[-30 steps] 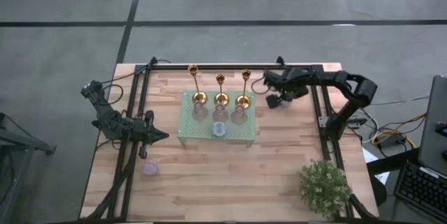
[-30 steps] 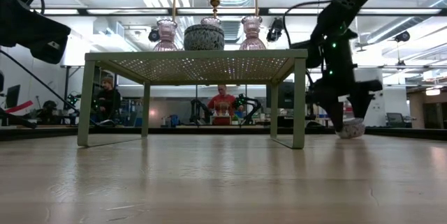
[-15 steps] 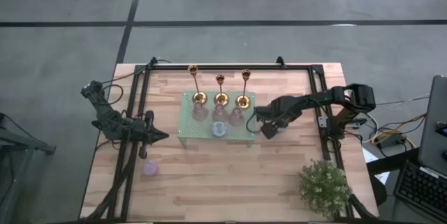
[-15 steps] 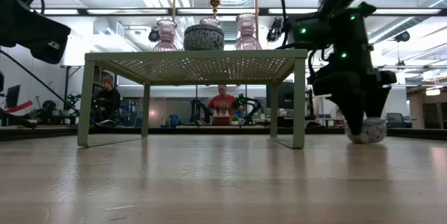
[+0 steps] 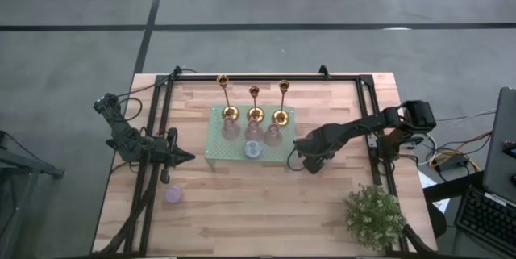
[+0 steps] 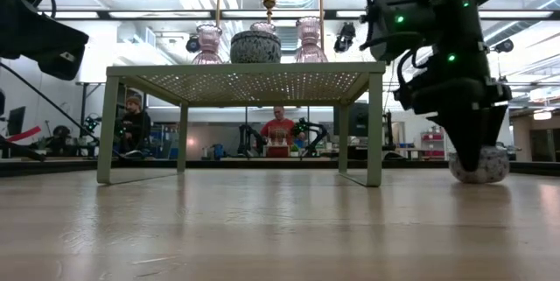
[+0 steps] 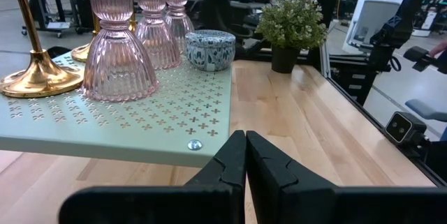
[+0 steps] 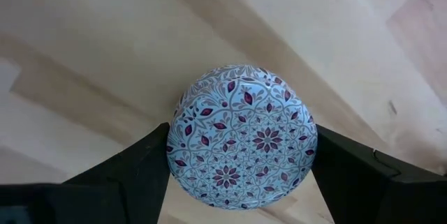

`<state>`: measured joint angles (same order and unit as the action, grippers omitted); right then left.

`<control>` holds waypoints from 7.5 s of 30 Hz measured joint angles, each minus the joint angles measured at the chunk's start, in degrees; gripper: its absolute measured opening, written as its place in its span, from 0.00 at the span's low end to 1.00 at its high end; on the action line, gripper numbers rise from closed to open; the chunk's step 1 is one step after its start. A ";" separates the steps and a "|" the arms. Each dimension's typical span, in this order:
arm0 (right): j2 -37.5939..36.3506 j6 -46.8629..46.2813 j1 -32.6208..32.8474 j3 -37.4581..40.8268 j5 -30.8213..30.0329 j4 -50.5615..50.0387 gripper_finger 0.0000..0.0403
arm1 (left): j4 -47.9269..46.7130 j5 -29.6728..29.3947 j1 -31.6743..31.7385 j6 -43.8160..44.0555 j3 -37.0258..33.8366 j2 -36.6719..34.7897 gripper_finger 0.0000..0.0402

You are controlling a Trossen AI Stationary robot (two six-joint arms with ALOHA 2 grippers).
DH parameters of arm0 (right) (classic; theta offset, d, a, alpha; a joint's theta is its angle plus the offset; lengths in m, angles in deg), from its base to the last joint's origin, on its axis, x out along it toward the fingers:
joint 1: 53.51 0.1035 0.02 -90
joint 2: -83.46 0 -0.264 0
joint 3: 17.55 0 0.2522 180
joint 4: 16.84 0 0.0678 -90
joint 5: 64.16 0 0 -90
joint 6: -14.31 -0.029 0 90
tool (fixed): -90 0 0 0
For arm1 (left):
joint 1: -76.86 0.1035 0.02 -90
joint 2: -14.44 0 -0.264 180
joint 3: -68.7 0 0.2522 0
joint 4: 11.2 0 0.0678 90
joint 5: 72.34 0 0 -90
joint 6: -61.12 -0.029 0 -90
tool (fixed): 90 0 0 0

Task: Pick & Place candle stick holders
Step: Put the red scented candle on the shelf aligned with the other scented candle, then put the pink scented candle on the shelf aligned with the other scented candles

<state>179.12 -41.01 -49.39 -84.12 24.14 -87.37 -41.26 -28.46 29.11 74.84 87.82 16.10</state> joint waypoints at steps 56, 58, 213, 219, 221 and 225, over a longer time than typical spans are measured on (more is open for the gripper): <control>-2.87 6.30 13.13 -32.57 1.48 -5.77 0.74 | -0.01 0.02 0.01 0.00 -0.01 0.11 0.03; 0.07 8.65 13.13 -37.23 0.57 -7.43 0.74 | 0.01 0.00 0.00 0.00 -0.01 0.11 0.03; -48.40 43.83 14.50 19.97 -22.28 53.26 0.02 | 0.01 0.00 0.00 0.00 -0.01 0.22 0.03; -53.52 43.55 12.68 26.95 -22.32 59.71 0.02 | 0.01 0.01 0.01 0.00 0.00 0.22 0.03; -54.82 43.60 12.06 28.94 -22.35 61.50 0.02 | 0.01 0.00 -0.01 0.00 0.01 0.22 0.03; -57.93 44.82 10.70 32.78 -22.24 64.79 0.02 | -0.01 0.00 -0.01 0.00 -0.01 0.22 0.03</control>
<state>121.19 3.81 -38.69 -51.34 1.90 -22.58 -41.28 -28.46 29.09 74.84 87.81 16.33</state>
